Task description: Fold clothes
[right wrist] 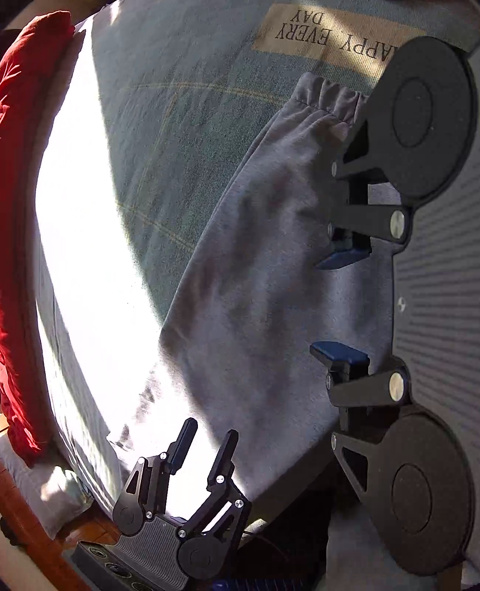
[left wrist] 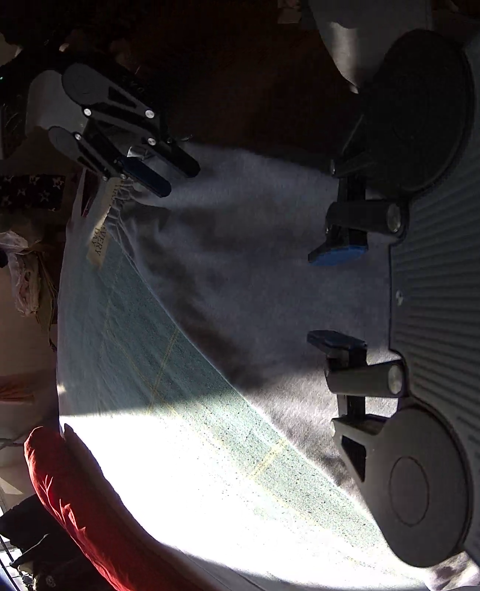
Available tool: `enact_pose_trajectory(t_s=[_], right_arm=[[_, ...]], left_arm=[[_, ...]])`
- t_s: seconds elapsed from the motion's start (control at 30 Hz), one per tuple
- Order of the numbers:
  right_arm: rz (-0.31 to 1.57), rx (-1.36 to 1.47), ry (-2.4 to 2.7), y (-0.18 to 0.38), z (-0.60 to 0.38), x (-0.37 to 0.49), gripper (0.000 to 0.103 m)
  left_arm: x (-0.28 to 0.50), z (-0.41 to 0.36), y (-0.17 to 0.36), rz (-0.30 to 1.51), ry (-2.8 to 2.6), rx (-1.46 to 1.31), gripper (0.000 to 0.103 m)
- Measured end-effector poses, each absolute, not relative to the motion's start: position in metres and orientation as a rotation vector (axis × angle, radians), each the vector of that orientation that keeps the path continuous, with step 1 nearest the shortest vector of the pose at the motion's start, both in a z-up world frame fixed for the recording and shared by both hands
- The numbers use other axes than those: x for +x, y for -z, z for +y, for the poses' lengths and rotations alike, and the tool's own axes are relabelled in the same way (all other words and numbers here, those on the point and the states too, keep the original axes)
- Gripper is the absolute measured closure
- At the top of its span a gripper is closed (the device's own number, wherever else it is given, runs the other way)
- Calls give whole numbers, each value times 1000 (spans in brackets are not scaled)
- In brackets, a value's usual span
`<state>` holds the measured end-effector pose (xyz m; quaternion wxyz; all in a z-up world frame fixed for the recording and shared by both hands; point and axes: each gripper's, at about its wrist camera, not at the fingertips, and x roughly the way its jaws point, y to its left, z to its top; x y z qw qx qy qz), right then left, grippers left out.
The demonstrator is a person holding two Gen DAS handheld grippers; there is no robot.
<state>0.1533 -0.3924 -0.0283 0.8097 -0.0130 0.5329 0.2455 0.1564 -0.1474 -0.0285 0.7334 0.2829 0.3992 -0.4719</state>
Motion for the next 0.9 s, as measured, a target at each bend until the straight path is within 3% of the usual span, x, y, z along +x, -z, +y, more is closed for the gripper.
enact_pose_trajectory(t_s=[0.2, 0.37, 0.5, 0.7, 0.9], right_arm=[[1231, 16, -429, 63, -404, 133, 56], [1284, 66, -355, 53, -423, 126, 56], [1197, 77, -340, 29, -424, 134, 55], [1157, 47, -360, 48, -409, 169, 53], [1213, 36, -258, 57, -427, 171, 53]], left_arm=[[145, -133, 56, 1036, 947, 568, 63], [160, -118, 50, 1099, 880, 572, 63], [177, -125, 35, 1024, 864, 535, 63], [199, -152, 43, 903, 914, 498, 62], [232, -119, 59, 986, 731, 447, 60]])
